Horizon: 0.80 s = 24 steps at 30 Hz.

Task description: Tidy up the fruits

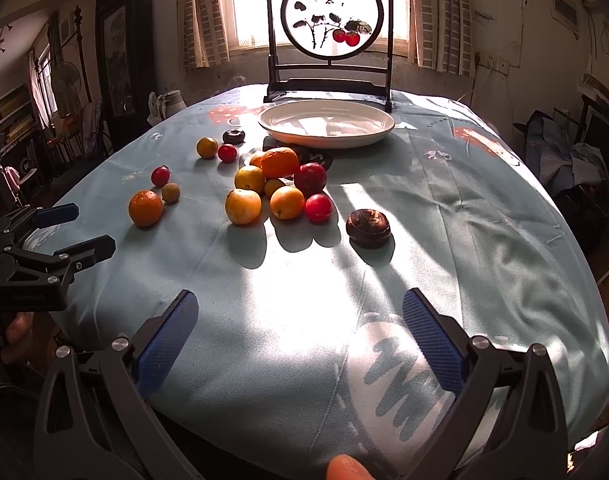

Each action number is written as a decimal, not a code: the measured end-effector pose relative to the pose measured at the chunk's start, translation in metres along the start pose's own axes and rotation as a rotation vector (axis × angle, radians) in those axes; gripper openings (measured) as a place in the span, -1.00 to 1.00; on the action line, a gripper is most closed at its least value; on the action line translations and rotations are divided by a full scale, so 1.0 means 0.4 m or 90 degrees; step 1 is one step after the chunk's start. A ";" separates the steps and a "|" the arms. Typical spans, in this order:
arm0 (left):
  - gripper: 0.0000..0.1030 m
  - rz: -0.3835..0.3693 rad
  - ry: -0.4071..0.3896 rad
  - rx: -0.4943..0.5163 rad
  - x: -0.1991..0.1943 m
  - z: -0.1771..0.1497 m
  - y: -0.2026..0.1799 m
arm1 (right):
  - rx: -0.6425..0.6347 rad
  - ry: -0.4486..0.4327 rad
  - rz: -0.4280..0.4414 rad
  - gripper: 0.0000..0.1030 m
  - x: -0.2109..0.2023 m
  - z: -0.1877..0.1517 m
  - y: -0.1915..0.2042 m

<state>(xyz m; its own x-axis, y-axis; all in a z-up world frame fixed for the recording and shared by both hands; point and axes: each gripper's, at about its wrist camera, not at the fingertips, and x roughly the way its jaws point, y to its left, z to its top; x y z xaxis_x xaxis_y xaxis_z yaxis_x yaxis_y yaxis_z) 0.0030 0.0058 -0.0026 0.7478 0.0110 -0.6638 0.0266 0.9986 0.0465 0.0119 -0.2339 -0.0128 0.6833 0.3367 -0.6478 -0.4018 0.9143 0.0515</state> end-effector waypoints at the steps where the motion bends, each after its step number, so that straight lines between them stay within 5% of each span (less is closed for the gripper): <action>1: 0.96 -0.001 0.000 0.000 0.000 0.000 0.000 | 0.000 0.000 -0.001 0.97 0.002 0.000 0.000; 24: 0.96 0.000 0.002 -0.001 0.003 -0.004 0.002 | -0.001 0.003 -0.001 0.97 0.006 0.000 -0.003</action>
<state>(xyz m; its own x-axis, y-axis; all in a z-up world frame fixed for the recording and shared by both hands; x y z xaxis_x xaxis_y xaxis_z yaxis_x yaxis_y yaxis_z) 0.0028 0.0068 -0.0044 0.7460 0.0117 -0.6659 0.0253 0.9986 0.0458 0.0140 -0.2342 -0.0144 0.6805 0.3342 -0.6521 -0.4020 0.9143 0.0492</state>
